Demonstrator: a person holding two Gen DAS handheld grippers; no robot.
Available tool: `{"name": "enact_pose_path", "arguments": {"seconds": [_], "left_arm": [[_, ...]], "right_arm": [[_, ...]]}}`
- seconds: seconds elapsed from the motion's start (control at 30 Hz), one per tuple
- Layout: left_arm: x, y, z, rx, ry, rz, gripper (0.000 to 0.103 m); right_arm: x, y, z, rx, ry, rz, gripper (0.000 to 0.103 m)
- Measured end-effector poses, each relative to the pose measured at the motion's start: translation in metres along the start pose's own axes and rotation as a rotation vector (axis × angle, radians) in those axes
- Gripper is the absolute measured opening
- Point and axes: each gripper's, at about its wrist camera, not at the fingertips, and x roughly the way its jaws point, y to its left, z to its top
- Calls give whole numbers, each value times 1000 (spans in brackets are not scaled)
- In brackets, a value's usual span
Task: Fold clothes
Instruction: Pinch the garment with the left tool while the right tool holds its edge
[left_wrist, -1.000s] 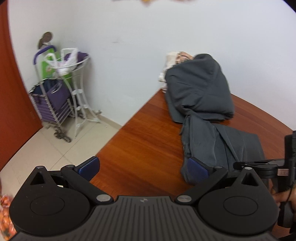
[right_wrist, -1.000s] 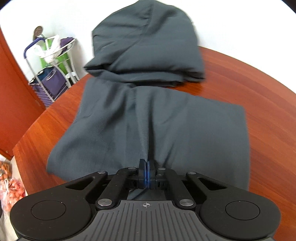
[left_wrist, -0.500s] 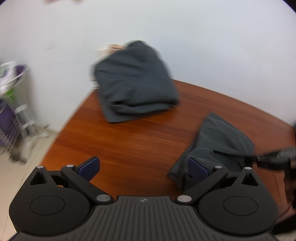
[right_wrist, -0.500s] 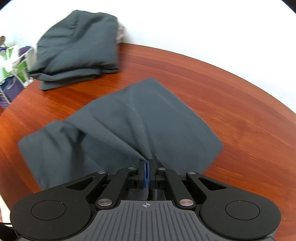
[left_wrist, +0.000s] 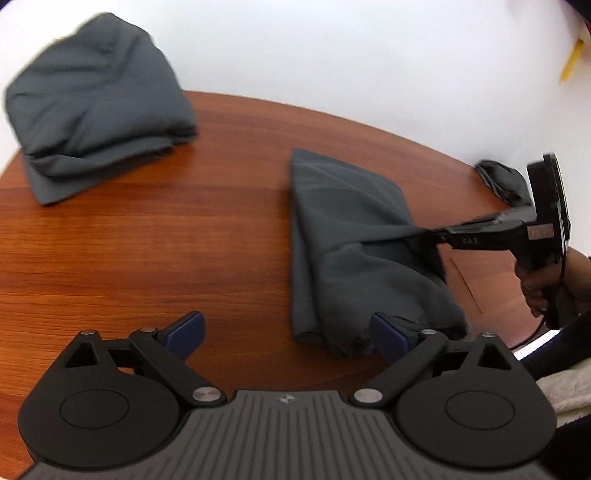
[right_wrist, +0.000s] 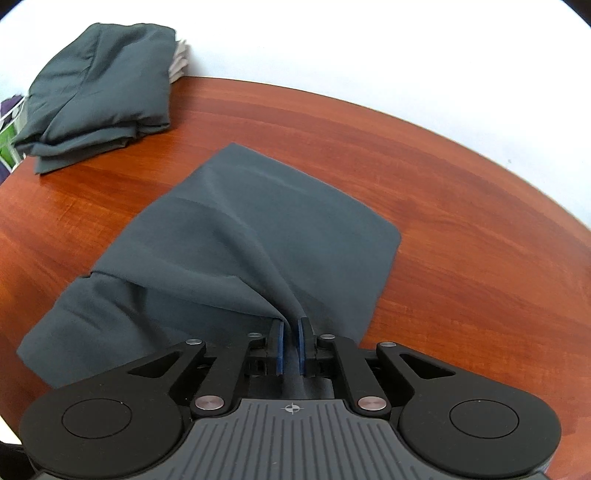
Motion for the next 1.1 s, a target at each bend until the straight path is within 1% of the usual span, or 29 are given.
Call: {"name": "enact_pose_path", "arguments": {"seconds": [0.13,0.2,0.27,0.37,0.5,0.67,0.73,0.8,0.87,0.93,0.97,1.07,1.1], "left_arm": [[15,-7,1,30,33,-59,96],[21,-13,0,50,45,-63,96],[27,-18,-2,69,53,-70,96],[33,-26,-5,93,59,-77,94],[43,-37,-9,134,63,-64,93],[60,-44,-14,166,28,-28,92],[67,-47,-14,178,20,5,87],[74,-50,-14,167,20,22,87],[77,-55,-15,168,12,29,80],[79,-62,-16,187,6,42,65],[80,-67,-17,199,5,54,61],[81,-79,-16,238,-4,99,55],[81,-80,-15,235,-6,110,52]], "right_arm": [[-4,12,-2,-71,-17,-5,11],[-3,18,-2,-88,-21,2,13],[-3,23,-2,-101,-21,11,20],[-3,28,-3,-125,-21,16,24],[0,36,-3,-149,-28,21,28],[5,46,-3,-189,-41,29,33],[6,52,-4,-221,-48,32,34],[6,58,-4,-251,-68,45,36],[7,65,-3,-279,-90,59,43],[10,72,-2,-312,-113,57,43],[12,75,0,-327,-123,55,43],[15,78,3,-345,-154,53,39],[16,76,4,-339,-163,61,34]]}}
